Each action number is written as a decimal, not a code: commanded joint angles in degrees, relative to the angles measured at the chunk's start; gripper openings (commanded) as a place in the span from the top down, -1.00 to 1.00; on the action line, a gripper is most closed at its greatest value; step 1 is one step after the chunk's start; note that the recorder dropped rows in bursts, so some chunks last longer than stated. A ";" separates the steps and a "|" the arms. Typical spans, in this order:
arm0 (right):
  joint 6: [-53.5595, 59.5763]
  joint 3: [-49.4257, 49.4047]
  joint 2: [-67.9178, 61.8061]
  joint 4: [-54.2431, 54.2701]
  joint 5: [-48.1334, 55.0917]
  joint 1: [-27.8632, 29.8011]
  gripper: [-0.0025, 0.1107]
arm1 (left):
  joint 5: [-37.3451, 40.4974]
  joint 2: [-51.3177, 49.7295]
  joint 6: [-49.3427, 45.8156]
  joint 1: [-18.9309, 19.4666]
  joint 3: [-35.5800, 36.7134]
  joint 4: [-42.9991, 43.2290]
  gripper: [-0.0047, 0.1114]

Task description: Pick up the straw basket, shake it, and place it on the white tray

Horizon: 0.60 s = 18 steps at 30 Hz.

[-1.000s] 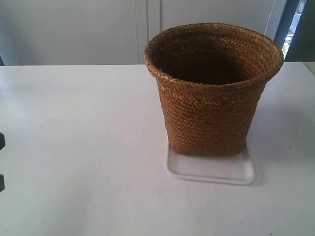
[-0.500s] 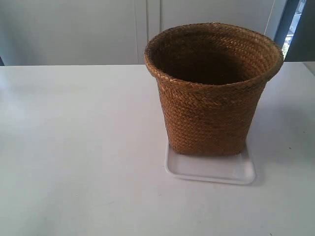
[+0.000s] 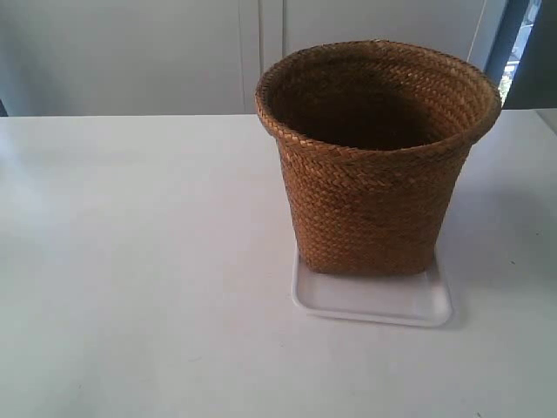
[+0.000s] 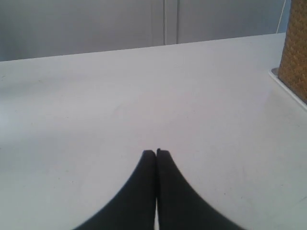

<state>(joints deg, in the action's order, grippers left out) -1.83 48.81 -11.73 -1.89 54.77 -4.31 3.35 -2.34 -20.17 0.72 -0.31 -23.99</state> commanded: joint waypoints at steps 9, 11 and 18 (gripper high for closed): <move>-0.14 -0.27 0.19 -0.08 -0.46 0.14 0.96 | 2.46 0.31 18.54 0.13 0.31 19.16 0.92; -0.14 -0.27 0.19 -0.08 -0.46 0.14 0.96 | 2.46 0.31 18.54 0.13 0.31 19.16 0.92; -0.14 -0.27 0.19 -0.08 -0.46 0.14 0.96 | 2.46 0.31 18.54 0.13 0.31 19.16 0.92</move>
<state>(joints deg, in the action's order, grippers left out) -1.83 48.81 -11.73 -1.84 54.77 -4.31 5.75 -2.34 -2.23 0.72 -0.31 -4.86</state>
